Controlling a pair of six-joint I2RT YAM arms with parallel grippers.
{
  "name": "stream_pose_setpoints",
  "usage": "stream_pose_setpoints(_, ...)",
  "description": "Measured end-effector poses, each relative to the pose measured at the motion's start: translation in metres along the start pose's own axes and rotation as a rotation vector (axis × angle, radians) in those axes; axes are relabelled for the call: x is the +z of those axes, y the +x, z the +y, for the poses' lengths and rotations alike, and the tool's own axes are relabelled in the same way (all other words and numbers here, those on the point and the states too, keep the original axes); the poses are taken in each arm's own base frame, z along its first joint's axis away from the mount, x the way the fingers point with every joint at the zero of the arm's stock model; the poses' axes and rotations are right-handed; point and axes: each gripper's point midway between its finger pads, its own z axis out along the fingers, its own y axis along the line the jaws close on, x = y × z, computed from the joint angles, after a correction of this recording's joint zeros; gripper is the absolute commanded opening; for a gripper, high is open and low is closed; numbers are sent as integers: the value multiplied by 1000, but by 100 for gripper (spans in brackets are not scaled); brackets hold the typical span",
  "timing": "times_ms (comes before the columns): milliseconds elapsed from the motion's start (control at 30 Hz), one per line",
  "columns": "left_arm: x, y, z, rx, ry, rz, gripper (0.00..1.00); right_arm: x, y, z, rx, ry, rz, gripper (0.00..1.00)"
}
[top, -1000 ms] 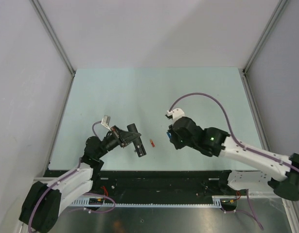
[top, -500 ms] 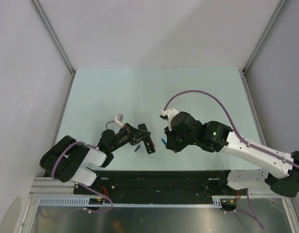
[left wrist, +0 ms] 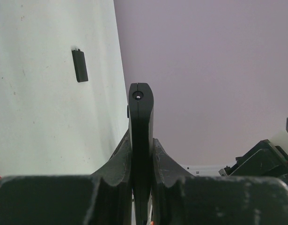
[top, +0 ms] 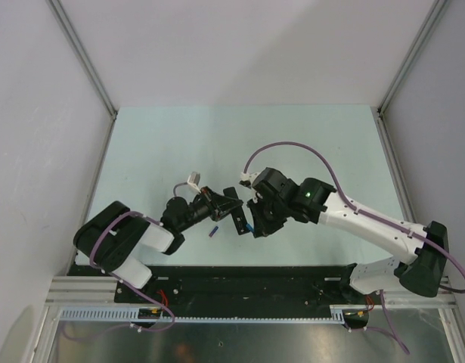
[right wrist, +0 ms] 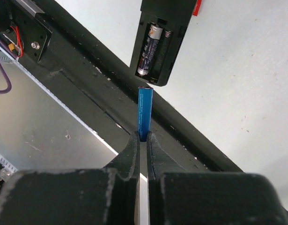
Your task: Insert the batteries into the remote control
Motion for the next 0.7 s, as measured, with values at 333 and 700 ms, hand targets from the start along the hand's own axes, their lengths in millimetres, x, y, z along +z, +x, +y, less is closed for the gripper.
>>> stream_pose_setpoints(333,3,2,14,-43,-40,7,0,11,-14,1,31,-7,37,0)
stream_pose_setpoints(700,3,1,9,-37,-28,-6,0,17,-12,-4,91,24,88,0)
